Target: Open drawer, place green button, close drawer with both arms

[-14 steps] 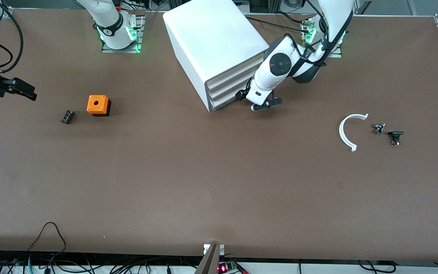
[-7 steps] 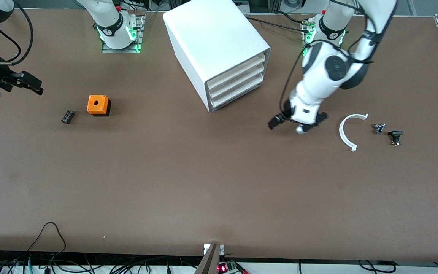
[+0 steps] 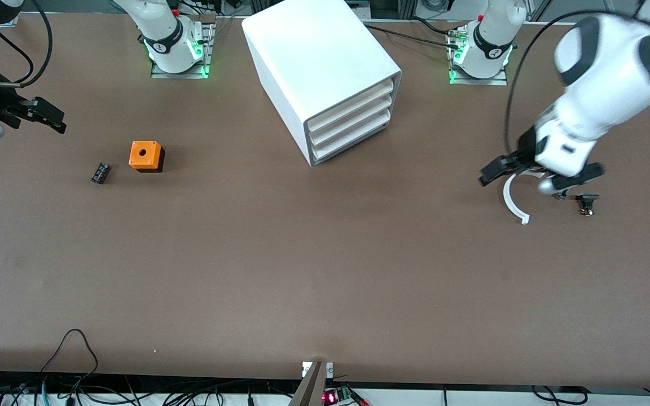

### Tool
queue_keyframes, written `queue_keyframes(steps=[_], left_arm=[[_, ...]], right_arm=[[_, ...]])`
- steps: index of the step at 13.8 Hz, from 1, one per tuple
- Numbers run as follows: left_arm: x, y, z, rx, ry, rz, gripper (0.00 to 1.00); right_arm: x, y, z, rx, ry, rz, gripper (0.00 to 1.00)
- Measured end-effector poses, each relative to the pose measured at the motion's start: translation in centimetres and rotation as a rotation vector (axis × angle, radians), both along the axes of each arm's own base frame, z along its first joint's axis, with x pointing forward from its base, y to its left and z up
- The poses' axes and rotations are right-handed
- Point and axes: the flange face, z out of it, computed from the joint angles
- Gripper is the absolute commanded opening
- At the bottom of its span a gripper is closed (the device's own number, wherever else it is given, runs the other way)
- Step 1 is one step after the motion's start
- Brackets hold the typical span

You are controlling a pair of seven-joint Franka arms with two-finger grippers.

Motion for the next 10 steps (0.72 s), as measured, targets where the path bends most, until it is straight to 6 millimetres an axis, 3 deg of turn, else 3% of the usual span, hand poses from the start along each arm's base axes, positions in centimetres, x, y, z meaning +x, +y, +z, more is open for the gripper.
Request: queue_keyframes(steps=[2, 4, 6, 10], left_arm=[[-1.2, 2.4, 4.7, 0.085, -0.001, -0.095, 1.0], [-2.5, 3.0, 8.4, 0.187, 0.024, -0.142, 1.0], [-2.9, 2.8, 10.1, 0.229, 0.027, -0.158, 1.0], [-3.2, 2.3, 10.9, 0.234, 0.035, -0.169, 1.0]], right_arm=[[0.0, 0.0, 0.0, 0.0, 0.0, 0.001, 1.0], [0.0, 0.0, 0.0, 0.0, 0.001, 0.003, 1.0], [0.0, 0.0, 0.0, 0.0, 0.001, 0.014, 1.0], [0.0, 0.0, 0.0, 0.001, 0.003, 0.022, 1.0]])
